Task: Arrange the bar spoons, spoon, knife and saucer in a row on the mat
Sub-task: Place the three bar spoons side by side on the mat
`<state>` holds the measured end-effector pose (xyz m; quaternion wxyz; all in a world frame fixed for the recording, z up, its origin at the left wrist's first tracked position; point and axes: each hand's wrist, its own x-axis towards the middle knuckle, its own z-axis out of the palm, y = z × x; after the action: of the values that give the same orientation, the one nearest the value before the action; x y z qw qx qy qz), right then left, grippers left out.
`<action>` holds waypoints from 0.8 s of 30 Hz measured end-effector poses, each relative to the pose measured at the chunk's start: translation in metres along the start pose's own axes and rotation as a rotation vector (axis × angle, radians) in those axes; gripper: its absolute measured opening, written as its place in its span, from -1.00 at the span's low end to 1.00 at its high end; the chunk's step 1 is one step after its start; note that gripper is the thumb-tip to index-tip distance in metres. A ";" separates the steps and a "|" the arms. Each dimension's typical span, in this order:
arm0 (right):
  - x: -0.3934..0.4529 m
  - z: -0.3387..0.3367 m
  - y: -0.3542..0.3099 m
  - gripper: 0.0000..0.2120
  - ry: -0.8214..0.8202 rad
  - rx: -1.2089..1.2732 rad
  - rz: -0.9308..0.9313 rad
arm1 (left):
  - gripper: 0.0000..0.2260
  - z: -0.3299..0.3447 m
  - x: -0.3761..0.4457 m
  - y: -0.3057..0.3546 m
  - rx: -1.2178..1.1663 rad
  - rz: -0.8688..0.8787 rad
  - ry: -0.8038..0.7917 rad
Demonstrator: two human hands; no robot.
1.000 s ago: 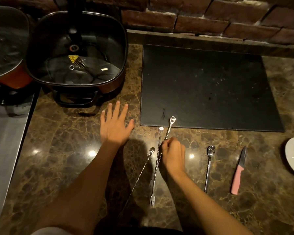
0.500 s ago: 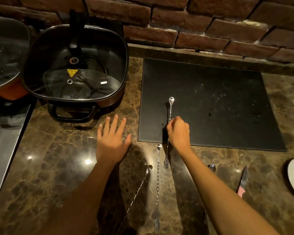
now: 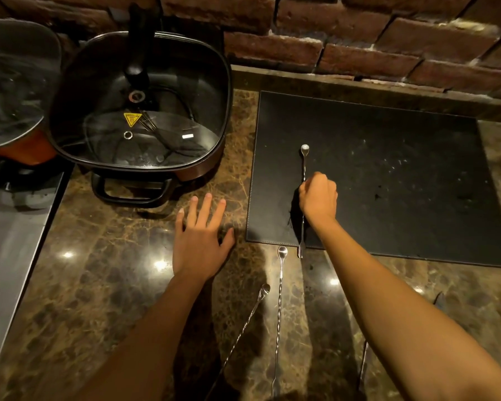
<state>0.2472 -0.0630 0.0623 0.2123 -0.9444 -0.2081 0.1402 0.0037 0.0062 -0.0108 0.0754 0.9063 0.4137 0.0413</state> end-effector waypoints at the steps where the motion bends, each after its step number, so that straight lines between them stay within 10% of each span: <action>1: 0.000 0.000 0.001 -0.88 0.010 -0.002 -0.006 | -0.39 0.000 0.000 0.000 -0.003 -0.001 -0.003; 24: -0.111 -0.008 0.051 -0.87 -0.083 0.246 0.007 | -0.46 0.003 -0.003 -0.001 -0.010 0.063 0.151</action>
<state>0.1696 -0.1581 0.0655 0.3173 -0.9054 -0.1948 0.2043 0.0010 0.0042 -0.0145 0.0468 0.9129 0.3892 0.1141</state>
